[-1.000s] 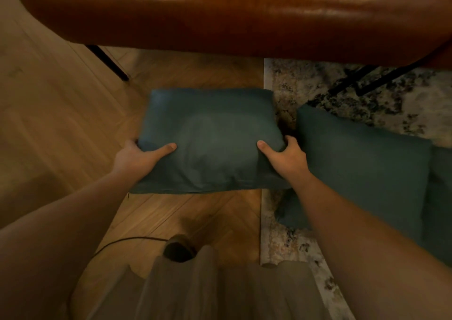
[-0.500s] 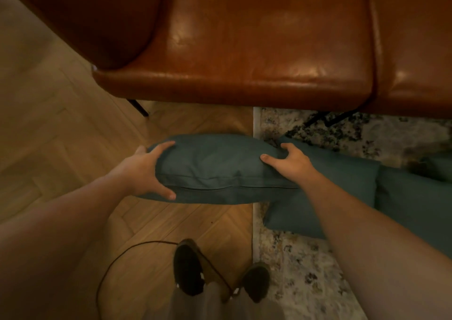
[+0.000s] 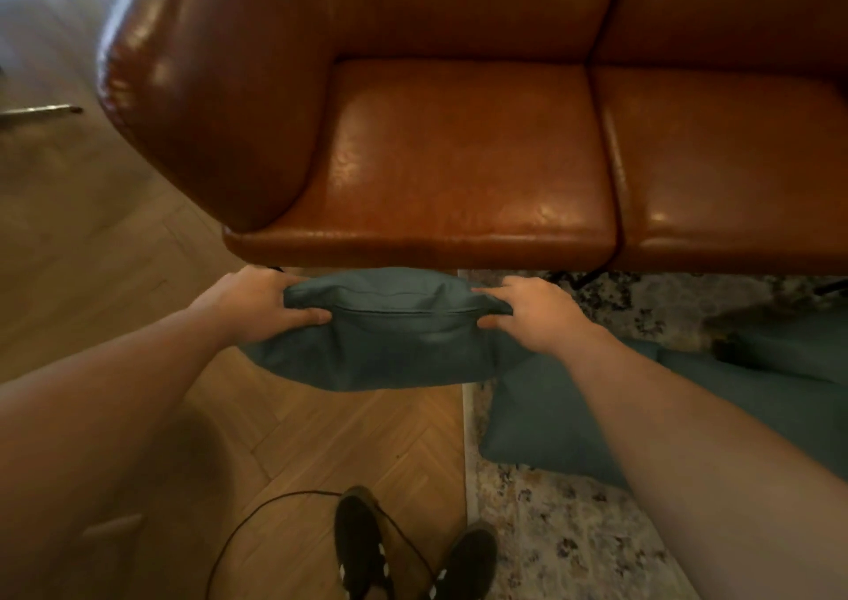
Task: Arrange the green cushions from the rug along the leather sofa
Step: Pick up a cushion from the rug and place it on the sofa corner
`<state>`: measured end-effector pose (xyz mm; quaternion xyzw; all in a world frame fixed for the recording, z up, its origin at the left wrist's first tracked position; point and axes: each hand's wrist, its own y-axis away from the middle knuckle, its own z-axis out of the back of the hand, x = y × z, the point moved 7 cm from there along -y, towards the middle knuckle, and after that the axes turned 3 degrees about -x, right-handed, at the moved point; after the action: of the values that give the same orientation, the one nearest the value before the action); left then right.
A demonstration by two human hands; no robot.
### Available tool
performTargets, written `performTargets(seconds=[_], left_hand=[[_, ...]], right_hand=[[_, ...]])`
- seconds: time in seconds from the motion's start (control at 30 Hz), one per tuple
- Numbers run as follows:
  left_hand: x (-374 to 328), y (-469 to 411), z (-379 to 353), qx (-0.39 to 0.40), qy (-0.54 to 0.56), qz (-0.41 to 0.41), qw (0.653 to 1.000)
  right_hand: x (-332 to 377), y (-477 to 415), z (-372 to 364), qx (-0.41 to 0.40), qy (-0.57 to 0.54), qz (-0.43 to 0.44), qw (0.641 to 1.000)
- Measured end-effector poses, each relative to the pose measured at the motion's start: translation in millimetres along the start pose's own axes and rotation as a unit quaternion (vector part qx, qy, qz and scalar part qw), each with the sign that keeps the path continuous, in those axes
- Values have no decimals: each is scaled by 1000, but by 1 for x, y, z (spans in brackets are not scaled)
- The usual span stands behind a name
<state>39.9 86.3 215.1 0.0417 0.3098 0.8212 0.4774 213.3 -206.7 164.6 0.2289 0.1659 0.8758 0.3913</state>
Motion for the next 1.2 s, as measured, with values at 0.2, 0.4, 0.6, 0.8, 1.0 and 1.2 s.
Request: performTargets(seconds=[0.2, 0.4, 0.6, 0.8, 1.0, 1.2], left_hand=[[-37, 31, 54, 17, -37, -52, 998], [-98, 41, 130, -106, -193, -123, 968], [-101, 29, 192, -148, -94, -98, 980], [-76, -15, 237, -162, -66, -88, 981], [-40, -82, 274, -205, -34, -93, 974], [-27, -151, 304, -222, 15, -99, 970]], right_hand=[[-2, 32, 95, -68, -3, -27, 997], [-7, 46, 165, -59, 45, -14, 997], [-10, 46, 204, -14, 84, 12, 996], [21, -8, 246, -83, 119, 31, 989], [44, -85, 276, -56, 140, 0, 989], [40, -151, 312, -98, 105, -36, 989]])
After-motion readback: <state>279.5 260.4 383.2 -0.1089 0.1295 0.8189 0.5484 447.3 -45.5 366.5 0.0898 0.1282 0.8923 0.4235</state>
